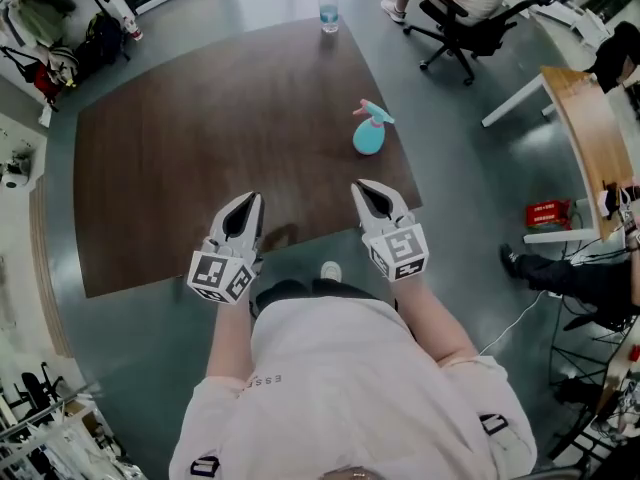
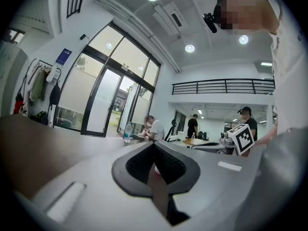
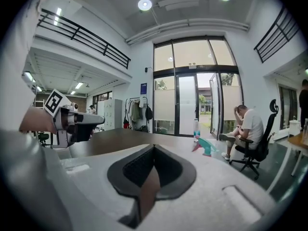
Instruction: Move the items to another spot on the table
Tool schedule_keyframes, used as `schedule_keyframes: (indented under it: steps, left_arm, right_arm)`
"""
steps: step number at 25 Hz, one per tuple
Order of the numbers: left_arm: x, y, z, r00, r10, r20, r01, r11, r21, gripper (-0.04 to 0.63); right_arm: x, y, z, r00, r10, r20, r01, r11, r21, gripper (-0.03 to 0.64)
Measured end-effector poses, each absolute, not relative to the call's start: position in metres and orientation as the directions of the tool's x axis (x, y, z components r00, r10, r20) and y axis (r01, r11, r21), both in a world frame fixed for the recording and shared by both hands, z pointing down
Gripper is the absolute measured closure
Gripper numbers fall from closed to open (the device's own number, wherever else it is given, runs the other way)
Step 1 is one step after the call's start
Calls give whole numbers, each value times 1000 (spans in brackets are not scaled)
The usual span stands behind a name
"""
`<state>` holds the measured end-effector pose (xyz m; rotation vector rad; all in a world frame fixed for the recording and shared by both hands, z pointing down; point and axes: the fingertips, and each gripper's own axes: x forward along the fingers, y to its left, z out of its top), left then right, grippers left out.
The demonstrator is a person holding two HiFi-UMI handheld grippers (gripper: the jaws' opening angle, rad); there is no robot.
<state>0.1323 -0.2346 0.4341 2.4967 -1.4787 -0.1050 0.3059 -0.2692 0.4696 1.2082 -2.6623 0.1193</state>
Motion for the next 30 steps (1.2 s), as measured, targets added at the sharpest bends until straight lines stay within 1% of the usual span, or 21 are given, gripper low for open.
schedule_keyframes:
  steps: [9, 10, 11, 15, 16, 19, 22, 26, 30]
  left_arm:
    - [178, -297, 440, 558, -827, 72, -807, -520, 279, 580]
    - [182, -305, 440, 569, -820, 66, -797, -530, 289, 580]
    - [186, -314, 437, 581, -812, 56, -786, -542, 298, 580]
    - [205, -347, 436, 630, -776, 37, -748, -593, 300, 580]
    - [210, -355, 437, 638, -768, 43, -744, -602, 291, 580]
    - [220, -376, 450, 649, -757, 66, -743, -614, 265, 580]
    - [223, -394, 469, 650, -753, 106, -750, -612, 252, 580]
    - [220, -410, 495, 643, -754, 133, -756, -597, 270, 580]
    - [222, -419, 511, 652, -746, 139, -748, -602, 278, 580]
  right_arm:
    - [361, -329, 492, -570, -779, 263, -817, 571, -77, 627]
    - [365, -336, 496, -558, -784, 272, -826, 558, -85, 606]
    - [369, -343, 500, -548, -789, 279, -833, 546, -93, 558]
    - [381, -370, 507, -516, -806, 290, -854, 509, -106, 444]
    - [385, -377, 507, -510, -810, 289, -858, 501, -110, 404]
    - [391, -399, 514, -506, -811, 293, -862, 491, -130, 347]
    - [386, -419, 527, -521, -795, 309, -851, 509, -126, 324]
    - [378, -437, 546, -550, -774, 314, -832, 540, -126, 322]
    - [371, -449, 556, -595, -750, 290, -801, 582, -137, 322]
